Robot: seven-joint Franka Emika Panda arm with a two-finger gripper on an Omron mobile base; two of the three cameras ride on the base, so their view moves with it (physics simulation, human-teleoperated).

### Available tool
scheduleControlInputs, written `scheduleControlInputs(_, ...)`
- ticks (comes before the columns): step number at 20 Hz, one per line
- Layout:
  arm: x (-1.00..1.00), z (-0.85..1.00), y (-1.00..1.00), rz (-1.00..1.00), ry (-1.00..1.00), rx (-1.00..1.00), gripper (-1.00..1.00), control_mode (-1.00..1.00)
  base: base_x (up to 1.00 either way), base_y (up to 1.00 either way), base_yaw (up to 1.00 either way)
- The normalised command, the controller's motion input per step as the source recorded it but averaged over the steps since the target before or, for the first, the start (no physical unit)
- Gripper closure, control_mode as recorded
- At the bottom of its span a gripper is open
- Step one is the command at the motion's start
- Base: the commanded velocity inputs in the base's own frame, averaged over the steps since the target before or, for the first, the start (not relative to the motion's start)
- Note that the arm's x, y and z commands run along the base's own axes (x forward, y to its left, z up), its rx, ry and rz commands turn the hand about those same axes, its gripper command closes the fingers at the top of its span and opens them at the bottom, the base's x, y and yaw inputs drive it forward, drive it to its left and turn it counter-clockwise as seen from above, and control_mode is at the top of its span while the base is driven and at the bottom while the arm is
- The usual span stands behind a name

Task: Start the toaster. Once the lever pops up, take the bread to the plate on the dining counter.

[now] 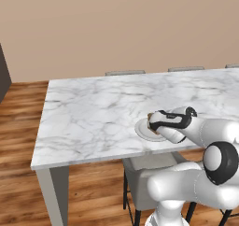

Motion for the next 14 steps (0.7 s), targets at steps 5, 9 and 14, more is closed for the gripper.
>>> scheduleControlInputs(5, 0.0, -0.04, 0.0, 0.0, 0.0, 0.0, 1.0, -1.0, 0.0, 0.0, 0.0)
scheduleControlInputs(9, 0.0, 0.0, 0.0, 0.0, 0.0, 0.0, -1.0, -1.0, 0.0, 0.0, 0.0)
scheduleControlInputs(14, 0.0, 0.0, 0.0, 0.0, 0.0, 0.0, -1.0, -1.0, 0.0, 0.0, 0.0)
